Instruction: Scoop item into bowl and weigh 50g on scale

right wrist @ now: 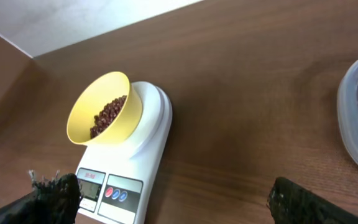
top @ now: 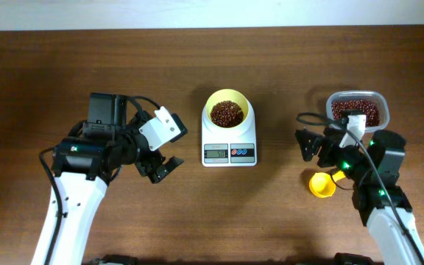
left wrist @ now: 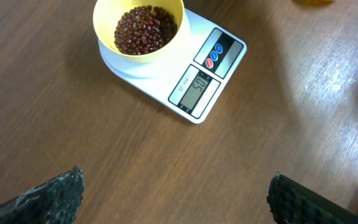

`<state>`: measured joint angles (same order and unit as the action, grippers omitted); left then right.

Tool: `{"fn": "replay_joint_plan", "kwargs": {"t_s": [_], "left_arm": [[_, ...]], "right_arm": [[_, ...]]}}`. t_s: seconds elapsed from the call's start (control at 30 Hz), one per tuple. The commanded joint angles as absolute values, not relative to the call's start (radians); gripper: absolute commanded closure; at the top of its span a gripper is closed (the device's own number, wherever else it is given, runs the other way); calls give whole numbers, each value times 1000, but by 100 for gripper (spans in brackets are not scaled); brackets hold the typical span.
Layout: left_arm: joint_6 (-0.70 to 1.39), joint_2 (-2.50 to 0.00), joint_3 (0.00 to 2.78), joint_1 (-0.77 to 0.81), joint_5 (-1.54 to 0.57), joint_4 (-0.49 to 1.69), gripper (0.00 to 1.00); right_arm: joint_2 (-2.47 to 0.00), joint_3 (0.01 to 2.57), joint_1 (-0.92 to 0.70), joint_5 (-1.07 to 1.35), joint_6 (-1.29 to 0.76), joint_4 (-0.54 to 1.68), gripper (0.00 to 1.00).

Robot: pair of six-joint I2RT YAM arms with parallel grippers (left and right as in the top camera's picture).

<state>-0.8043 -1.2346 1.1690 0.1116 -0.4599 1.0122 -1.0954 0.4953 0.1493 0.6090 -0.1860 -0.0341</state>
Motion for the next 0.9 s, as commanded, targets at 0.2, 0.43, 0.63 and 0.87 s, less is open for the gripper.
{"fn": "replay_joint_plan", "kwargs": {"t_s": [0.2, 0.43, 0.63, 0.87], "left_arm": [[-817, -1234, 1183, 110, -463, 1012, 1], [-817, -1234, 1183, 110, -464, 1012, 1], [-817, -1234, 1183, 110, -463, 1012, 1], [-817, -1234, 1183, 110, -463, 1012, 1]], "right_arm": [[-750, 497, -2, 381, -196, 193, 1], [-478, 363, -78, 302, -196, 183, 1], [-183, 118, -78, 302, -197, 14, 1], [-24, 86, -78, 301, -196, 41, 1]]}}
